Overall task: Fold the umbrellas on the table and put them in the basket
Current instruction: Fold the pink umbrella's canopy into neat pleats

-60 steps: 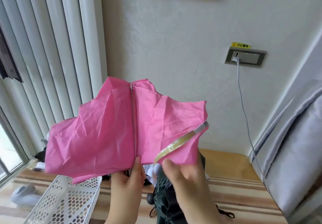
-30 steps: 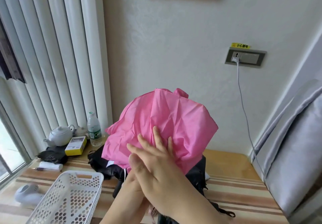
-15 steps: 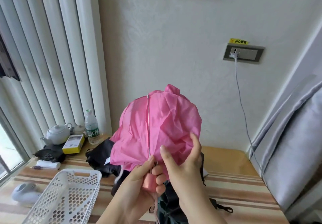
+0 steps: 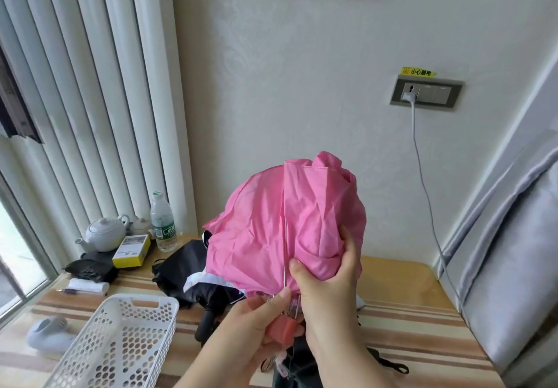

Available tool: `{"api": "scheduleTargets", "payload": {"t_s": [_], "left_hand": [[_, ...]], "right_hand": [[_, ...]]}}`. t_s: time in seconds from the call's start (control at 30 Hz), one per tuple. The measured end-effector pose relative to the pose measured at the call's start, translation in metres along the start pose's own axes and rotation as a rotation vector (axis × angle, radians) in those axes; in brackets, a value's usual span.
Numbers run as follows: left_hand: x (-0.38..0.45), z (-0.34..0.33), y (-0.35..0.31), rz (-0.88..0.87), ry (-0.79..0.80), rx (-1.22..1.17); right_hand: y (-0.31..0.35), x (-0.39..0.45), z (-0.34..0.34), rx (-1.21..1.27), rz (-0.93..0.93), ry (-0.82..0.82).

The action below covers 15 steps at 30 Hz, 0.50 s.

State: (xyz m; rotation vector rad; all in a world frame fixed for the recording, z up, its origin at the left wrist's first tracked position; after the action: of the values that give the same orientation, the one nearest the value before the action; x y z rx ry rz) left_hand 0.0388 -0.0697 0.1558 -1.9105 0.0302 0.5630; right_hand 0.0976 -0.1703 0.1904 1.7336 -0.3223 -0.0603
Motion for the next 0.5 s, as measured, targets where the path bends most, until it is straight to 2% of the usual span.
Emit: {"api": "scheduleTargets", "payload": {"t_s": [0.1,0.17,0.27,0.37,0.5], "left_hand": [[-0.001,0.005,0.003,-0.258,-0.310,0.127],[-0.006,-0.001,0.000,-0.456,-0.361,0.222],[-0.002,-0.003,-0.006,-0.612,-0.216,0.341],[0.003,-0.007,-0.010,-0.602,-0.106,0.400],[0.000,-0.017,-0.012,-0.579,-0.098,0.333]], "right_hand": [[0.001,-0.001,0.000,0.015,0.013,-0.021],[0.002,-0.002,-0.001,0.018,0.023,-0.019],[0.002,-0.006,-0.002,0.025,0.057,-0.002],[0.001,-0.008,0.000,0.024,0.094,-0.018],[-0.005,-0.005,0.004,0.021,0.101,-0.051]]}}
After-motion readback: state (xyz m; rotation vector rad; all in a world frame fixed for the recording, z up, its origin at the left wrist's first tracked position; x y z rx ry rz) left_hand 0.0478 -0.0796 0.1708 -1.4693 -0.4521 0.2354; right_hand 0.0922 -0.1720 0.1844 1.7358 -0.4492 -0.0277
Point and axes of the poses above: each hand's wrist, its own x-axis towards the middle knuckle, its own z-axis out of the back of the hand, y = z × x, the point moved 4 cm from there along x, towards the middle knuckle, and after that the axes turned 9 degrees about -y, right-handed, at the moved point
